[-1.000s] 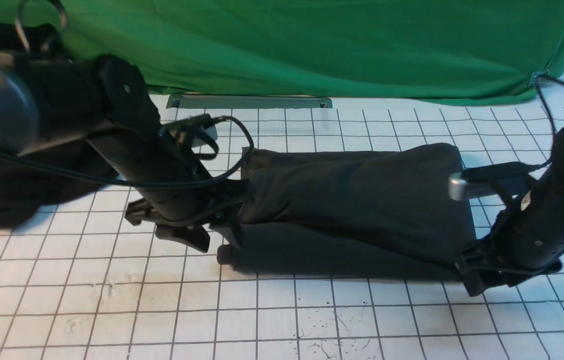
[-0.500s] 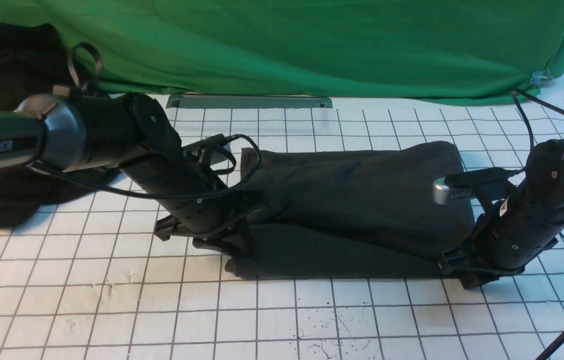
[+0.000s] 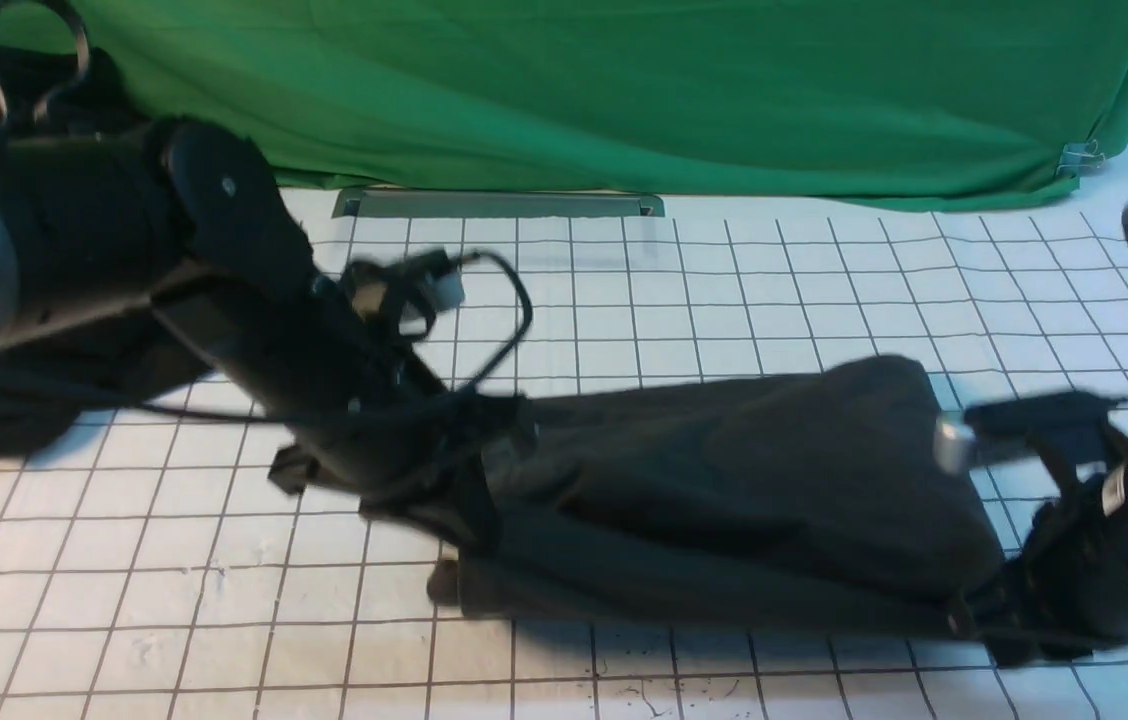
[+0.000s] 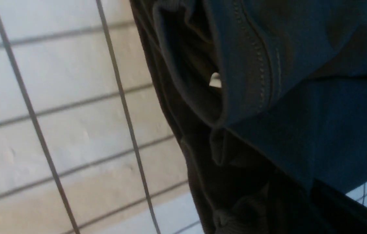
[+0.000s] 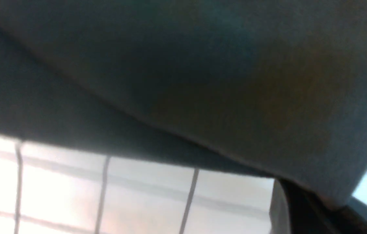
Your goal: Fold a long-sleeved shirt over a white checkered tablecloth.
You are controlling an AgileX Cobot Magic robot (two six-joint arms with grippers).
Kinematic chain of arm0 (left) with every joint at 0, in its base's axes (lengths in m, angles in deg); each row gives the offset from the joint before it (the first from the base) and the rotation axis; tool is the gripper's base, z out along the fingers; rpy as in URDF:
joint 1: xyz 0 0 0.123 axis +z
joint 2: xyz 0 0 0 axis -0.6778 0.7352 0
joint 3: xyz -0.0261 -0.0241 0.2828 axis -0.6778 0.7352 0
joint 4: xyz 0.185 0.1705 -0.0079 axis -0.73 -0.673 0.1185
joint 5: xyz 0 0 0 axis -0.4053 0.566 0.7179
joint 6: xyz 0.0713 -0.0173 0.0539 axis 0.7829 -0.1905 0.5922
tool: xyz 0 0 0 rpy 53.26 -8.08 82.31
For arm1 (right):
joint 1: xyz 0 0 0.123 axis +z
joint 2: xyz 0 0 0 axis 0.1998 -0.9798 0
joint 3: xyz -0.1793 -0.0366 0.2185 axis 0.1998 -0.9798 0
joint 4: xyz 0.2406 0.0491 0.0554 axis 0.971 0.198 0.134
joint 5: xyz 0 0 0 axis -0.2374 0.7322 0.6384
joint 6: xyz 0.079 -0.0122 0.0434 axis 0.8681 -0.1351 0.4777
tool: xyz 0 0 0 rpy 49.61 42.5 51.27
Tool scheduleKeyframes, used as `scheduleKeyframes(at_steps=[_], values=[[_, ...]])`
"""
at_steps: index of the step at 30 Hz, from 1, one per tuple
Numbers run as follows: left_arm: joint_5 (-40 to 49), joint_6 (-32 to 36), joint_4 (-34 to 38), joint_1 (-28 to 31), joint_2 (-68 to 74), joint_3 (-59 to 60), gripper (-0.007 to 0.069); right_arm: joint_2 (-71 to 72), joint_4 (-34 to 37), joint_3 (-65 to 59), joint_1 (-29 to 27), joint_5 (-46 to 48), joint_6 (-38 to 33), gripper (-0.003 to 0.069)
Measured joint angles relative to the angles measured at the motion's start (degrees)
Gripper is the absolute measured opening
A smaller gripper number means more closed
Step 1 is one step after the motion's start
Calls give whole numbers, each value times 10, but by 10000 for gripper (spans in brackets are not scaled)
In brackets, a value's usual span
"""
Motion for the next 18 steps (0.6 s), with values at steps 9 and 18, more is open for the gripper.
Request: scheduleKeyframes(at_steps=[9, 18], values=[[-63, -13, -8, -16, -4, 71, 41, 5, -3, -41, 16, -28, 11, 158], [-10, -20, -55, -16, -15, 33, 293, 50, -5, 19, 17, 66, -9, 380]])
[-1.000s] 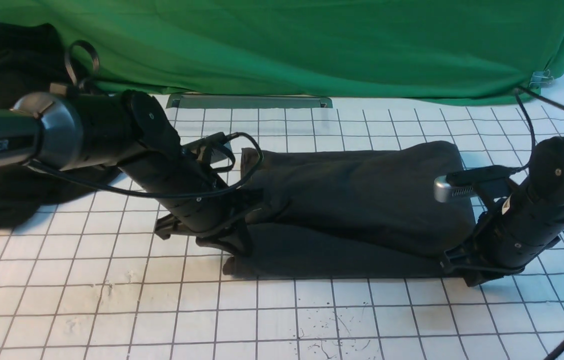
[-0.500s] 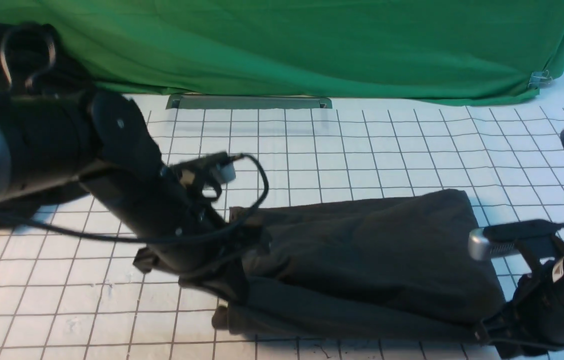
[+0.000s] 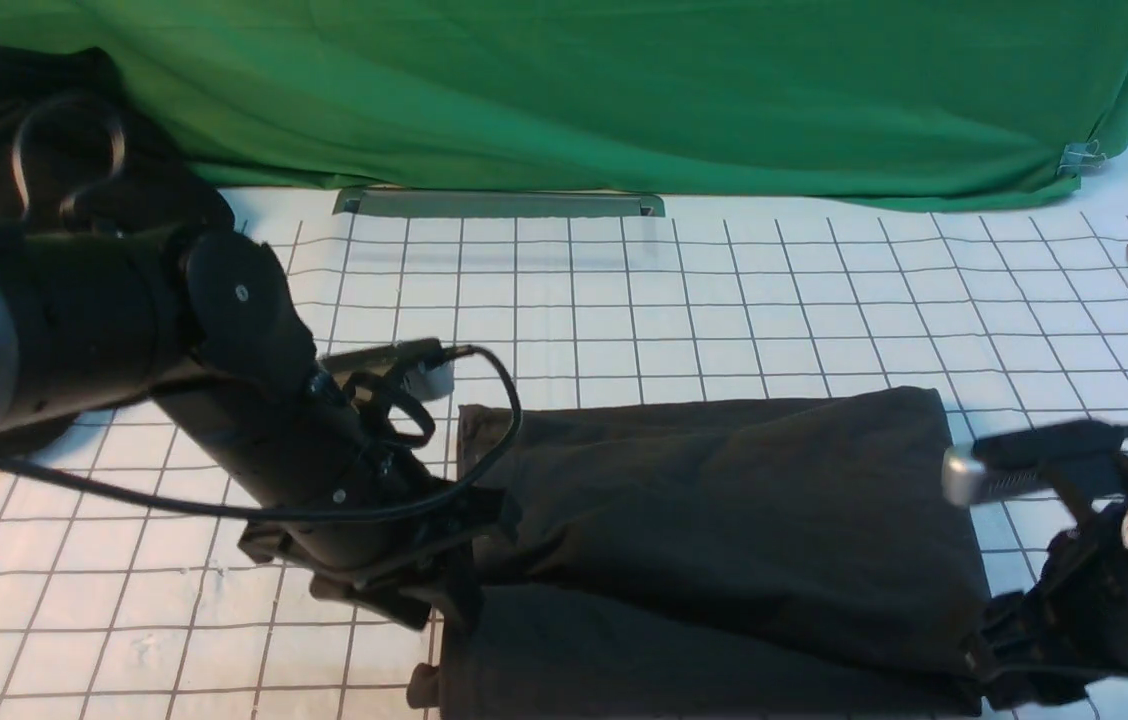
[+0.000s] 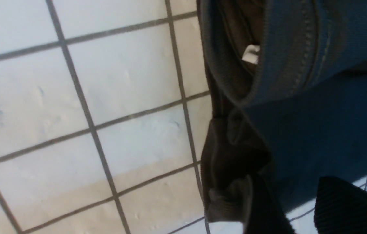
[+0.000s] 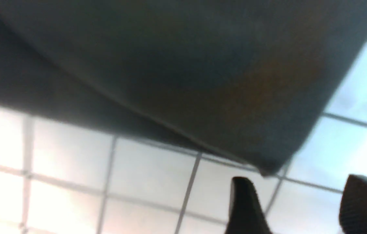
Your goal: Fold a long-sleeved shirt over a white checkered tablecloth.
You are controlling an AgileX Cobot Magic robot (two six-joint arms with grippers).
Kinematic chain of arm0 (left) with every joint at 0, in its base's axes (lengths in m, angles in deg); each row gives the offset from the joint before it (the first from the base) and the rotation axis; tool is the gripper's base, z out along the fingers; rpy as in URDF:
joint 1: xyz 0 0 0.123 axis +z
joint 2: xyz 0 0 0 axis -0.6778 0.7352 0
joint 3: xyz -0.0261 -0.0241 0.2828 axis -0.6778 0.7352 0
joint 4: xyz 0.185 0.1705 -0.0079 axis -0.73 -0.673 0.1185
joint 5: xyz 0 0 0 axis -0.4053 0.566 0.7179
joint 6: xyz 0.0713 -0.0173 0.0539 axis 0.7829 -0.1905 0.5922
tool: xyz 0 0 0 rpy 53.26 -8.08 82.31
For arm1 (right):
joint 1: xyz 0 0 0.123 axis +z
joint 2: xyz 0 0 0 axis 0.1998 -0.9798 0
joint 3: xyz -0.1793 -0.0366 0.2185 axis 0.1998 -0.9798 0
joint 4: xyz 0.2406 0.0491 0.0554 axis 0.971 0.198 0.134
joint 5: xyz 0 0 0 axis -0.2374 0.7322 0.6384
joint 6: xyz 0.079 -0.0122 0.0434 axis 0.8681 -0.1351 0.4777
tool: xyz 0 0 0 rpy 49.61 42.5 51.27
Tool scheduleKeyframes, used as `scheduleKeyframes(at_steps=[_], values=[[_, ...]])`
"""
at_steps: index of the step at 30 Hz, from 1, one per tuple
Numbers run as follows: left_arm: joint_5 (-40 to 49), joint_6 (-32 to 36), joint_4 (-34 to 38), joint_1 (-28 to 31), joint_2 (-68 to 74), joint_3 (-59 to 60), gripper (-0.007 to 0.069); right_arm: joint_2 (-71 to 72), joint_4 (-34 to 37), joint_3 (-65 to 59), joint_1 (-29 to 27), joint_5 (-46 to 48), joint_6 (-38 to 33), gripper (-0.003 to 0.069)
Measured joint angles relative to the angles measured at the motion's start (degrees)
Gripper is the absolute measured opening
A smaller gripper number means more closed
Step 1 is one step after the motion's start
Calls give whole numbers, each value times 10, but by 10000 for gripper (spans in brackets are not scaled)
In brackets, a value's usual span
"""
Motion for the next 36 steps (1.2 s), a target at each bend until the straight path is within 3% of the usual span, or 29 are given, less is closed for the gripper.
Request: scheduleKeyframes(at_steps=[4, 6, 7, 10, 14, 20, 28, 36], values=[[68, -5, -42, 1, -16, -71, 407, 67, -5, 57, 0, 88, -15, 337], [103, -6, -57, 1, -24, -115, 453, 121, -13, 82, 0, 133, -17, 264], [107, -6, -58, 1, -25, -123, 459, 126, -13, 86, 0, 137, -17, 247], [121, -7, -64, 1, -33, -167, 479, 239, -21, 101, 0, 173, -19, 88], [121, -8, -65, 1, -34, -176, 473, 370, -21, 101, 0, 181, -19, 10], [110, -9, -68, 1, -34, -177, 412, 594, -22, 46, 0, 68, -33, -1], [92, -9, -68, 1, -34, -177, 264, 738, -24, -123, 0, -233, -69, 0], [91, 12, -78, 1, -34, -177, 92, 729, -24, -163, 0, -270, -69, 13]])
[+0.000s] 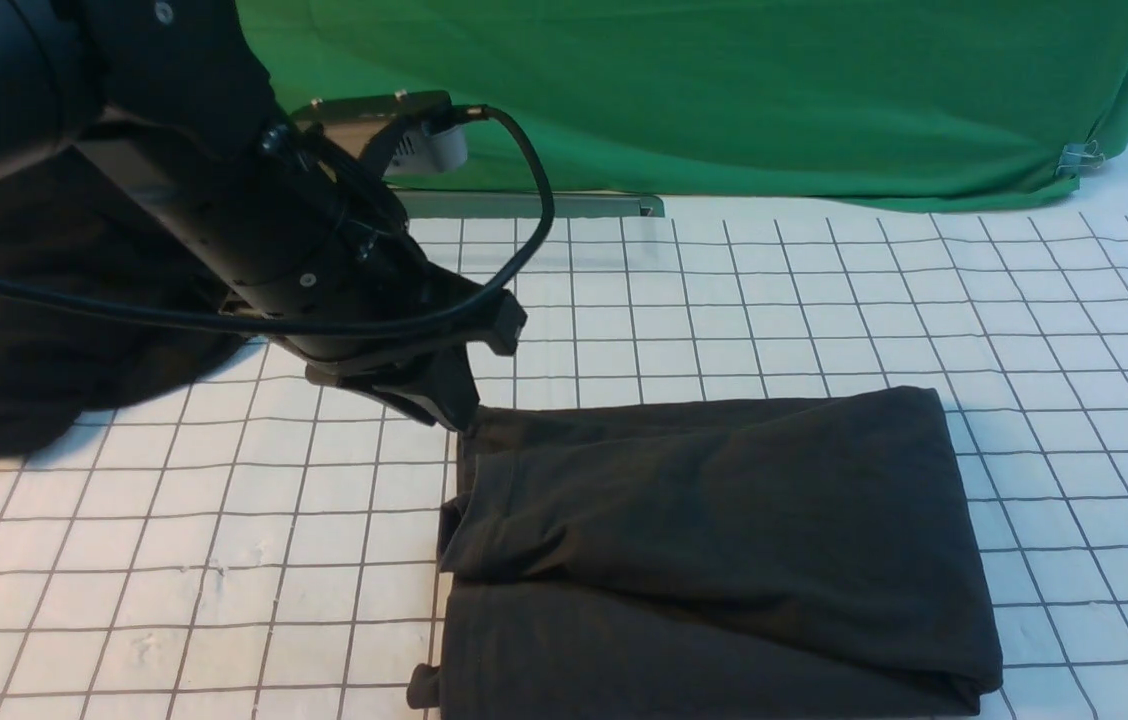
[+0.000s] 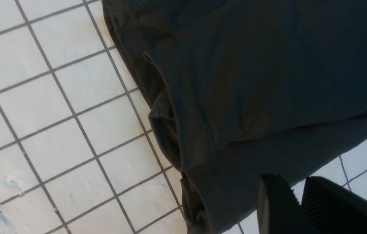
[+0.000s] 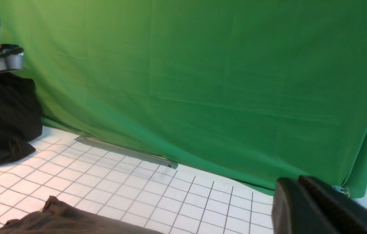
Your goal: Fold a long-sleeved shirt over a white checkered tablecloth.
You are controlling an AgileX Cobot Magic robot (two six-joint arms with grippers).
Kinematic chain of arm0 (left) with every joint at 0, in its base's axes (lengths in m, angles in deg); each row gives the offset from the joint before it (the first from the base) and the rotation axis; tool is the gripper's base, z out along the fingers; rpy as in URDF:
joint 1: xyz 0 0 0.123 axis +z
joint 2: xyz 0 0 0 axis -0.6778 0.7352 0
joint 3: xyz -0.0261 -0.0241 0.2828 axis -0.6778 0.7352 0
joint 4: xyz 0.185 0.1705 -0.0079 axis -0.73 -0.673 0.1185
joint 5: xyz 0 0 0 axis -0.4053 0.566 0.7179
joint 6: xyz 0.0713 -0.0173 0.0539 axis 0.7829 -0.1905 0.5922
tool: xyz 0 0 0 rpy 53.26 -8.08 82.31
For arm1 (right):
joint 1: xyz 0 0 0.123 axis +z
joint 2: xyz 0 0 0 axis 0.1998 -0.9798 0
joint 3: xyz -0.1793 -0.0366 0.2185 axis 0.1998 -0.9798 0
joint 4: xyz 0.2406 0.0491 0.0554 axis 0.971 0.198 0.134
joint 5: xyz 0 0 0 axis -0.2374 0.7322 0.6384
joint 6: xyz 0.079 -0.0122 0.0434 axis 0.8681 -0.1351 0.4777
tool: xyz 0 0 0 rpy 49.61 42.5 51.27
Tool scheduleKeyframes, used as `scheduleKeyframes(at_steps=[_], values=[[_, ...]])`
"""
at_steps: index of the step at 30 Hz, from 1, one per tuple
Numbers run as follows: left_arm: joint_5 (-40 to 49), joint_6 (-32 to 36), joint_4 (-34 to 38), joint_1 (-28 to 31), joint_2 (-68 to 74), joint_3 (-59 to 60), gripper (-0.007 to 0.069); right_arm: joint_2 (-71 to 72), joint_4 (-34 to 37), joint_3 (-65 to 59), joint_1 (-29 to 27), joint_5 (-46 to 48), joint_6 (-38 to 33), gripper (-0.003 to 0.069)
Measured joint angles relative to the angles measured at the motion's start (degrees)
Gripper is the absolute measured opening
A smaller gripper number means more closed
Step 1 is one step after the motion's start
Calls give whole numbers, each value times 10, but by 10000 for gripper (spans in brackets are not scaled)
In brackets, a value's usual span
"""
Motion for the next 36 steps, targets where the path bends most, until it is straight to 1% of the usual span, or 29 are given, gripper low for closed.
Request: scheduleKeyframes(at_steps=[4, 7, 21, 23, 26, 27, 29, 30, 32, 34, 36], values=[[-1, 4, -2, 0, 0, 0, 34, -1, 0, 0, 0, -2, 0, 24], [-1, 8, -2, 0, 0, 0, 15, -1, 0, 0, 0, -3, 0, 32], [-9, 8, -2, 0, 0, 0, 12, -1, -1, -13, 0, -15, 0, 59], [-16, 8, -2, 0, 0, 0, 12, 4, -1, -50, -17, -34, 0, 71], [-36, 8, -2, 0, 0, 0, 12, 22, -1, -97, -54, -35, 0, 82], [-37, 8, -2, 0, 0, 0, 12, 24, -2, -101, -58, -35, 0, 84], [-50, 8, 1, 0, 0, 0, 12, 51, -2, -157, -108, -34, 0, 93], [-49, 8, 2, 0, 0, 0, 12, 59, -4, -174, -124, -34, 0, 96], [-49, 8, 2, 0, 0, 0, 12, 67, -13, -193, -138, -33, 0, 99], [-49, 8, 7, 0, 0, 0, 12, 77, -37, -225, -168, -31, 0, 108], [-49, 8, 13, 0, 0, 0, 12, 77, -44, -245, -179, -29, 0, 112]])
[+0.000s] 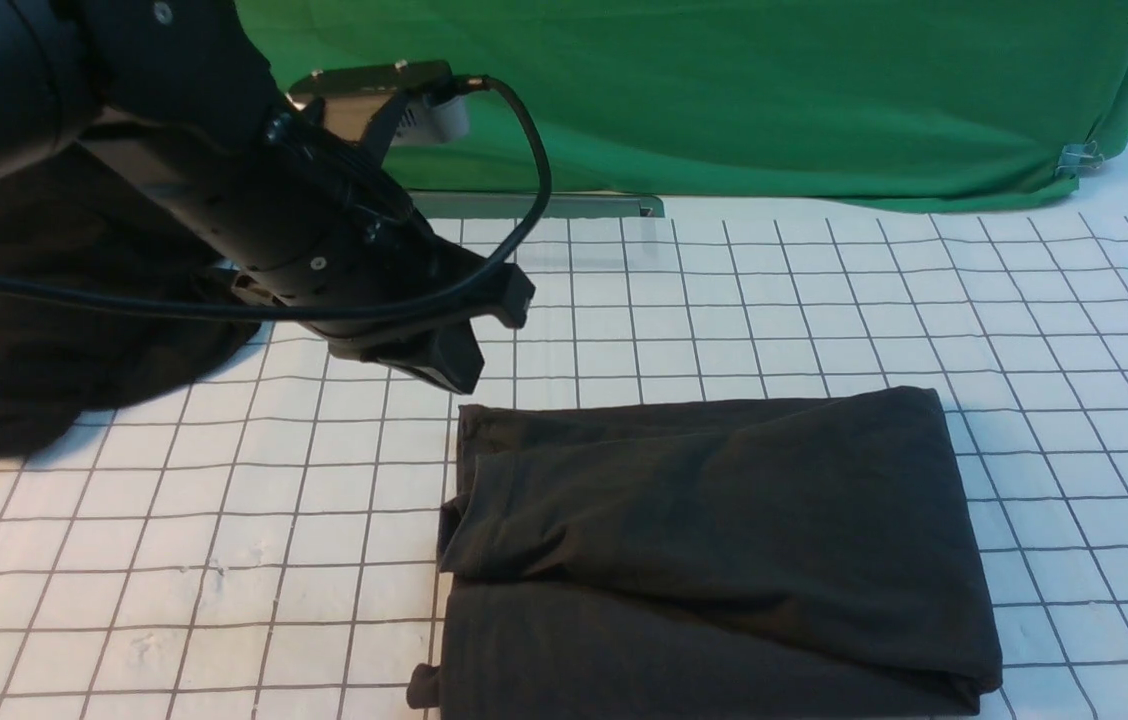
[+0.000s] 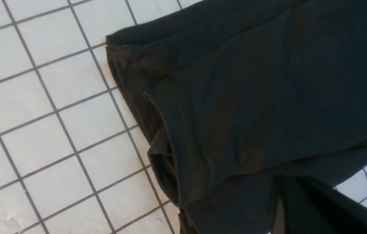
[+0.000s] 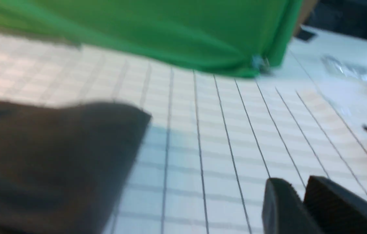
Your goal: Fold a long-sleeved shirt over a white checkered tablecloth.
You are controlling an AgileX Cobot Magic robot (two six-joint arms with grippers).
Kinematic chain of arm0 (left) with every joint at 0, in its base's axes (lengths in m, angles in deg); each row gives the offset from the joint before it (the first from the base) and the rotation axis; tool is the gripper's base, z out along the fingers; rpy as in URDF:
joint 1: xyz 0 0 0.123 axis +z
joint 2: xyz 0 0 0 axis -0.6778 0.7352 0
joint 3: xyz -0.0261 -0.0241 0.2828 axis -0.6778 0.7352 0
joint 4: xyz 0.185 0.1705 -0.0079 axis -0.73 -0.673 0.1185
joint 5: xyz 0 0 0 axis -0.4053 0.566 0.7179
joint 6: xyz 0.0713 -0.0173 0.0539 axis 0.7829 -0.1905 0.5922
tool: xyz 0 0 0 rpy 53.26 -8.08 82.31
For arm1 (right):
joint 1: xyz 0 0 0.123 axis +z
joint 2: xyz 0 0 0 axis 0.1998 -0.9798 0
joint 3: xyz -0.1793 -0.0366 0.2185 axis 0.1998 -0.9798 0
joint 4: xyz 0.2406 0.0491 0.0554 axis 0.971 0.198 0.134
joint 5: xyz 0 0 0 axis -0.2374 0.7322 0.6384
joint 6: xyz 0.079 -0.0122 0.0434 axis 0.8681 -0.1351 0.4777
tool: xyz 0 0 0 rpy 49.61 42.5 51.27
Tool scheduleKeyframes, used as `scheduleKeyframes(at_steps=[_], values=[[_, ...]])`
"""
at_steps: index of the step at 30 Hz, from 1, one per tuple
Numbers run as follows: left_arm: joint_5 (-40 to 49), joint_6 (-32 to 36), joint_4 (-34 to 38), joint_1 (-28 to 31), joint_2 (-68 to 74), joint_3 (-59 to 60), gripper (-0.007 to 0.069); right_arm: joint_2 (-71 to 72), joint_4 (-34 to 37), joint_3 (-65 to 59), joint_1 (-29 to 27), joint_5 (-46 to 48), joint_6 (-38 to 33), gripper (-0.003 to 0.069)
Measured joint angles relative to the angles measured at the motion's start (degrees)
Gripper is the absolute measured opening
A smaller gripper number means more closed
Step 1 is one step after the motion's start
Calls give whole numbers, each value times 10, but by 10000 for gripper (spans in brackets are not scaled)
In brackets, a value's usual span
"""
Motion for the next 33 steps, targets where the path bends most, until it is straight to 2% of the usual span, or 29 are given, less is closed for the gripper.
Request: scheduleKeyframes(at_steps=[9, 16, 22, 25, 30, 33], values=[[16, 0, 5, 0, 0, 0, 12, 1, -7, -46, -3, -13, 0, 129], [45, 0, 16, 0, 0, 0, 12, 1, -7, -48, 42, -34, 0, 136], [79, 0, 15, 0, -36, 0, 12, 1, -7, -48, 47, -35, 0, 137], [85, -4, -3, 0, -81, 0, 12, 1, -7, -48, 47, -35, 0, 137], [95, -4, -92, 0, -228, 1, 12, 1, -7, -48, 38, -35, 0, 152], [93, -30, -131, 0, -313, 23, 12, 1, -7, -48, 26, -35, 0, 159]])
